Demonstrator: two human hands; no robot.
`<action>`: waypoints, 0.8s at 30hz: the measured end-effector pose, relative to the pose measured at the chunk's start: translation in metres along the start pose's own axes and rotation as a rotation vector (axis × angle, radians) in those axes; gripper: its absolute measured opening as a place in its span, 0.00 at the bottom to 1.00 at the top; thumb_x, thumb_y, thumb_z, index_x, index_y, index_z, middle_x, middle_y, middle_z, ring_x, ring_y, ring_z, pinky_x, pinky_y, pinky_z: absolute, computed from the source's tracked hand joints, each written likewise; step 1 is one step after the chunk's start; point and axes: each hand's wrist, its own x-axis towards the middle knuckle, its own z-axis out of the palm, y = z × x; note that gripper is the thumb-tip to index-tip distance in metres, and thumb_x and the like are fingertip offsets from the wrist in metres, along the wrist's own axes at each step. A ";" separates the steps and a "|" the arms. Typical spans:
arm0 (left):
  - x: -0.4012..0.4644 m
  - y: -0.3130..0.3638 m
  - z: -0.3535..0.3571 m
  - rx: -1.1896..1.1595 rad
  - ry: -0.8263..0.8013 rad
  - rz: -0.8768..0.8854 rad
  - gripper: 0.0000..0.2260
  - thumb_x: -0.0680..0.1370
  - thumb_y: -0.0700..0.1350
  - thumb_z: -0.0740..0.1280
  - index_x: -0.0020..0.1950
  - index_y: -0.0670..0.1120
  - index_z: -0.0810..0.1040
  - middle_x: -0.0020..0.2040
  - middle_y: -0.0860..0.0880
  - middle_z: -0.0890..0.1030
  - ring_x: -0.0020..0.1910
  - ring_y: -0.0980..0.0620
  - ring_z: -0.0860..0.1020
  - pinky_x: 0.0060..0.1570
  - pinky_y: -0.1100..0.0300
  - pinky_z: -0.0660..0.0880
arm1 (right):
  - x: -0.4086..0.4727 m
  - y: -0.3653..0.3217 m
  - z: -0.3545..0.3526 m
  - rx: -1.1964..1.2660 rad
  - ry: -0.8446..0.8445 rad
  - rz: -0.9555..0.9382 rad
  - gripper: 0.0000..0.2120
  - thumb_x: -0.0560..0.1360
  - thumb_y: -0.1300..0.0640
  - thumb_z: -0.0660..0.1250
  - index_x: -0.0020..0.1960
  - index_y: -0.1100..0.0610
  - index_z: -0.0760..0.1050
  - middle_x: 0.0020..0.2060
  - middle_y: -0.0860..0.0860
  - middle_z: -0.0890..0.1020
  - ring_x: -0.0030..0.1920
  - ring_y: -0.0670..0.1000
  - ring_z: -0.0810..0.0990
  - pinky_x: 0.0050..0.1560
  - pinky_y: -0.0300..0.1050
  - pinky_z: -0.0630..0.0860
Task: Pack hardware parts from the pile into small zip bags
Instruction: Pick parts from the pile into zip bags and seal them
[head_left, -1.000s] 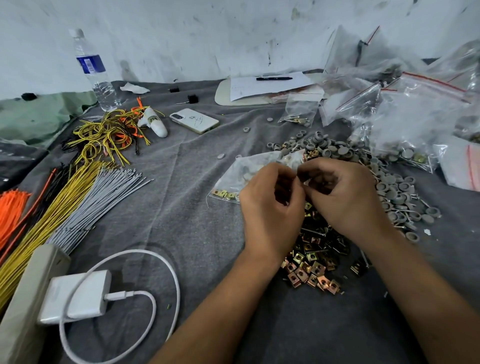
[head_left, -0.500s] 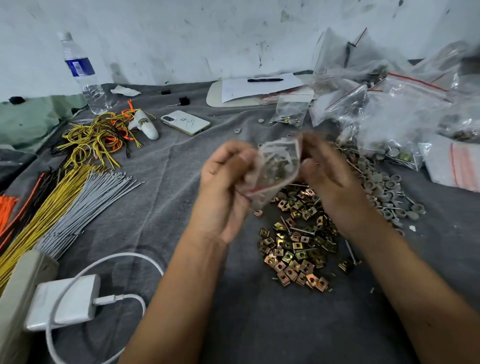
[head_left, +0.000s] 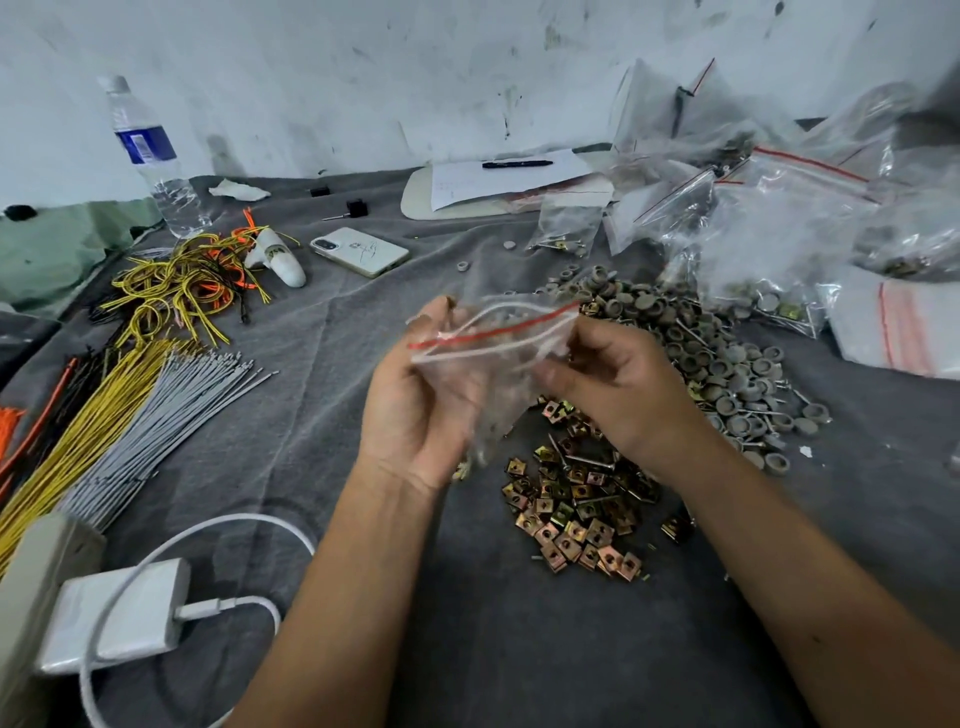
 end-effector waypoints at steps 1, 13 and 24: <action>0.001 -0.001 -0.003 0.175 0.052 0.058 0.09 0.83 0.38 0.61 0.49 0.39 0.80 0.47 0.40 0.83 0.47 0.44 0.85 0.46 0.52 0.84 | -0.001 -0.001 -0.001 0.068 0.034 -0.009 0.10 0.76 0.56 0.72 0.56 0.56 0.82 0.51 0.54 0.86 0.52 0.53 0.86 0.53 0.52 0.84; 0.008 -0.044 -0.030 1.122 -0.117 -0.086 0.09 0.79 0.35 0.72 0.58 0.39 0.79 0.50 0.43 0.87 0.46 0.47 0.86 0.48 0.56 0.82 | 0.005 0.003 -0.025 0.093 0.603 -0.026 0.06 0.80 0.48 0.69 0.45 0.41 0.76 0.37 0.50 0.84 0.30 0.49 0.80 0.29 0.42 0.74; 0.012 -0.040 -0.028 0.870 0.130 -0.014 0.05 0.83 0.36 0.66 0.53 0.36 0.79 0.46 0.39 0.87 0.41 0.48 0.85 0.38 0.58 0.84 | 0.005 0.014 -0.023 -0.247 0.450 0.135 0.14 0.83 0.48 0.65 0.40 0.51 0.80 0.30 0.46 0.82 0.28 0.45 0.79 0.30 0.43 0.78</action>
